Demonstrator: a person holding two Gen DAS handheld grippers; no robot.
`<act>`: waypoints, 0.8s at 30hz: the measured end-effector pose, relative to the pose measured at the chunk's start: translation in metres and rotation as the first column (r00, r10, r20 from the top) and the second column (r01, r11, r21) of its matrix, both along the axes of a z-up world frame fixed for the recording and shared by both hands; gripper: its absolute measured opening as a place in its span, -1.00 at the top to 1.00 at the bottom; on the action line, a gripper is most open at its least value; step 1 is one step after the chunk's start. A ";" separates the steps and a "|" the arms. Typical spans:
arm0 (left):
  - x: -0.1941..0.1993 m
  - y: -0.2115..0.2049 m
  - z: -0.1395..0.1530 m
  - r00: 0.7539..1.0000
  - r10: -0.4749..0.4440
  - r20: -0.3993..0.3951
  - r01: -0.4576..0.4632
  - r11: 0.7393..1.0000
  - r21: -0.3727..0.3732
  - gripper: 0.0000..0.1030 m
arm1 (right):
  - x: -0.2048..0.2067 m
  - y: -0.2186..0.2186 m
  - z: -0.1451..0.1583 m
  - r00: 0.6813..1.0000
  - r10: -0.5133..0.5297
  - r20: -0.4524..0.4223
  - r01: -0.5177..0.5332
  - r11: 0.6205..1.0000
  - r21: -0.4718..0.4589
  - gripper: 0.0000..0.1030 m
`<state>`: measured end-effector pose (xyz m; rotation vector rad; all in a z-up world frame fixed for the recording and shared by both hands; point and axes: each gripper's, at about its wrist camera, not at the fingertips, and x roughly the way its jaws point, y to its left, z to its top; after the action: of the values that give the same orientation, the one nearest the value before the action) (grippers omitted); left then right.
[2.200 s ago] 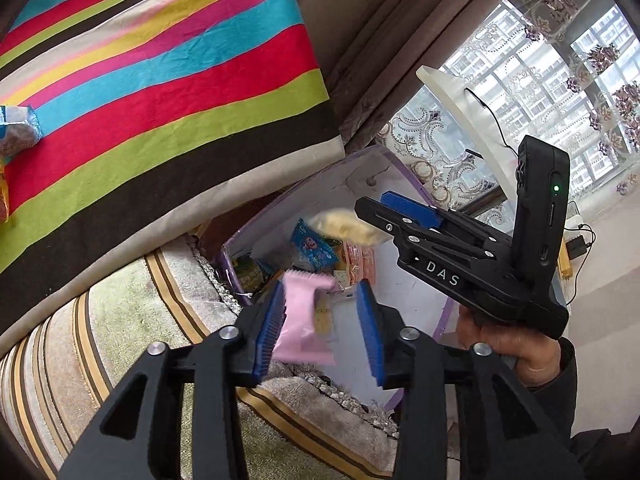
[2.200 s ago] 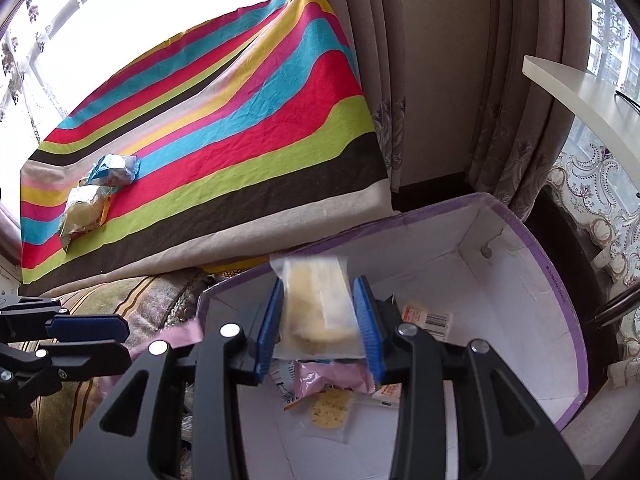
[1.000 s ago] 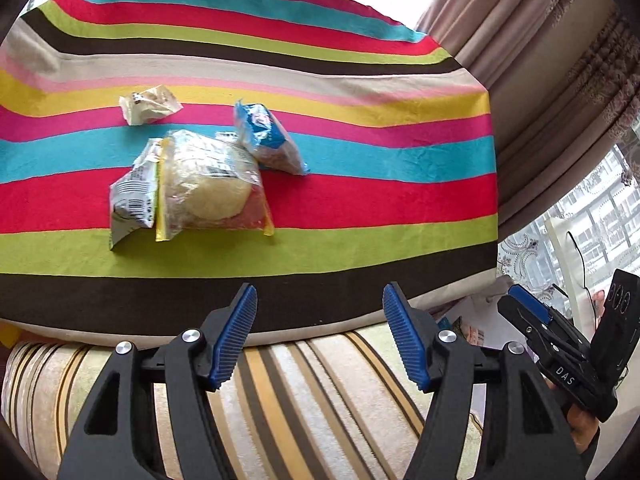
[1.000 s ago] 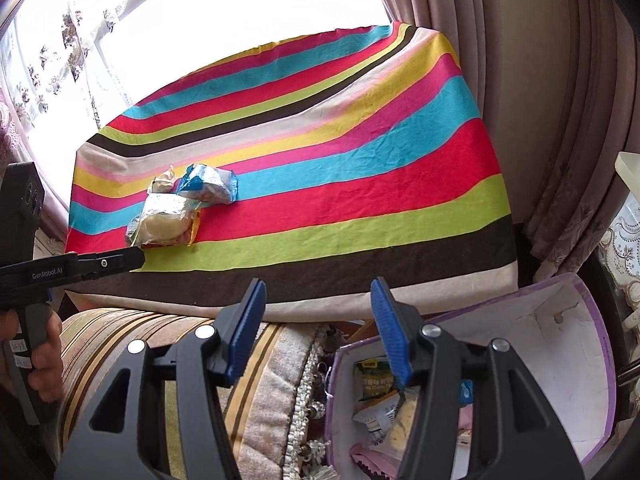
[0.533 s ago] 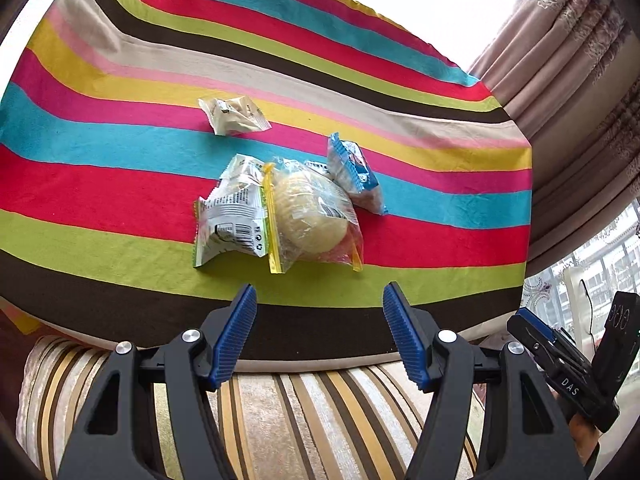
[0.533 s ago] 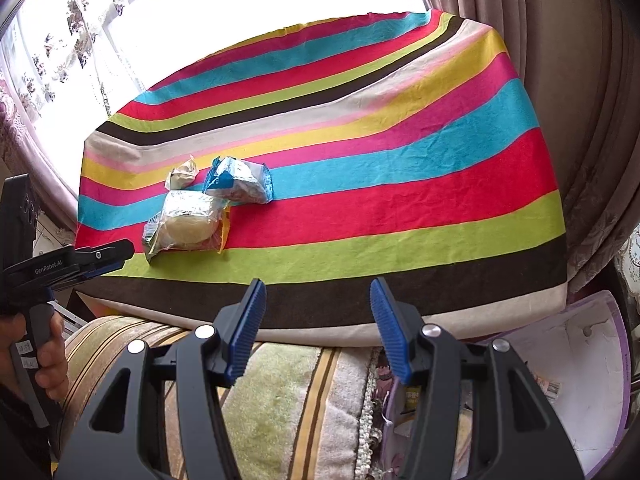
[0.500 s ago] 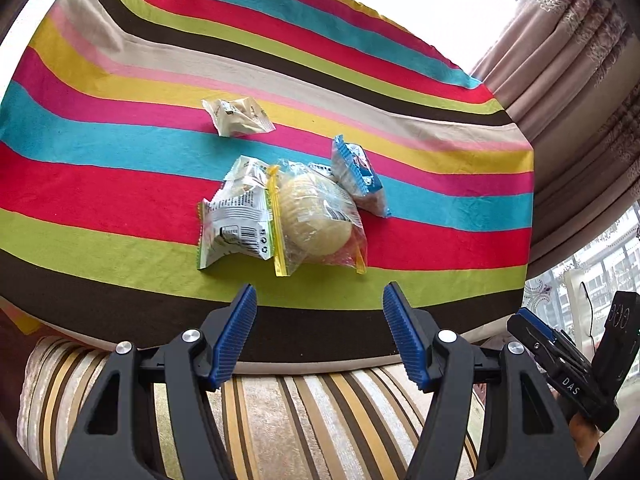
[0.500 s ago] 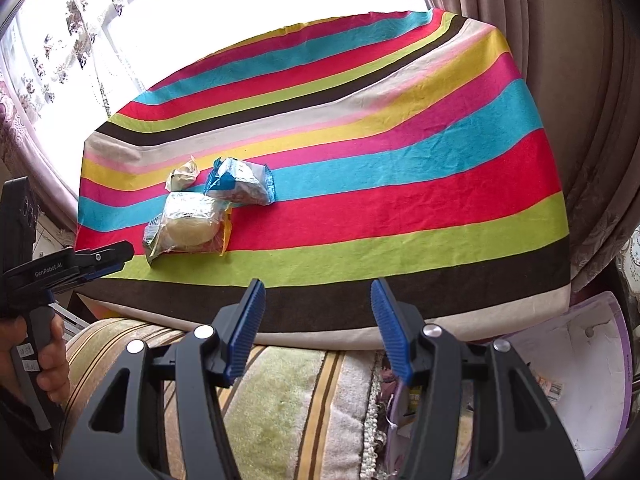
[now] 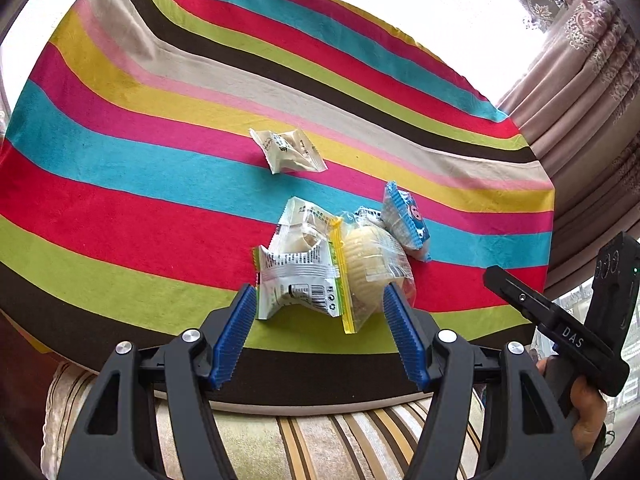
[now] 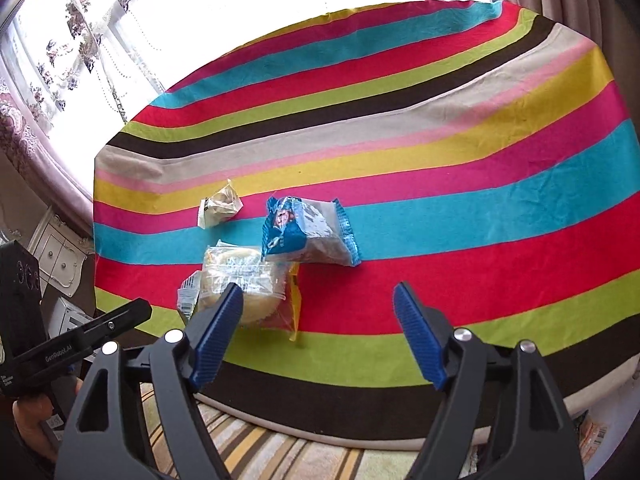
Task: Organize snacks
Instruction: 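Grasp the white wrapped cake with the left tool while the right tool grasps the blue packet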
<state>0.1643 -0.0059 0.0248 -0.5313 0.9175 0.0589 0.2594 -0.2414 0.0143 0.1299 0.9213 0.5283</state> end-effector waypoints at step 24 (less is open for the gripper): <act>0.123 0.074 -0.035 0.998 0.064 -0.025 -0.066 0.993 -0.102 -0.22 | 0.067 0.092 -0.044 1.000 0.021 0.007 -0.019 0.976 -0.216 -0.51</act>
<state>0.2874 0.0683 -0.0103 -0.6576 0.9278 0.0766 0.3264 -0.1492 -0.0301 -0.0791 0.9661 0.4439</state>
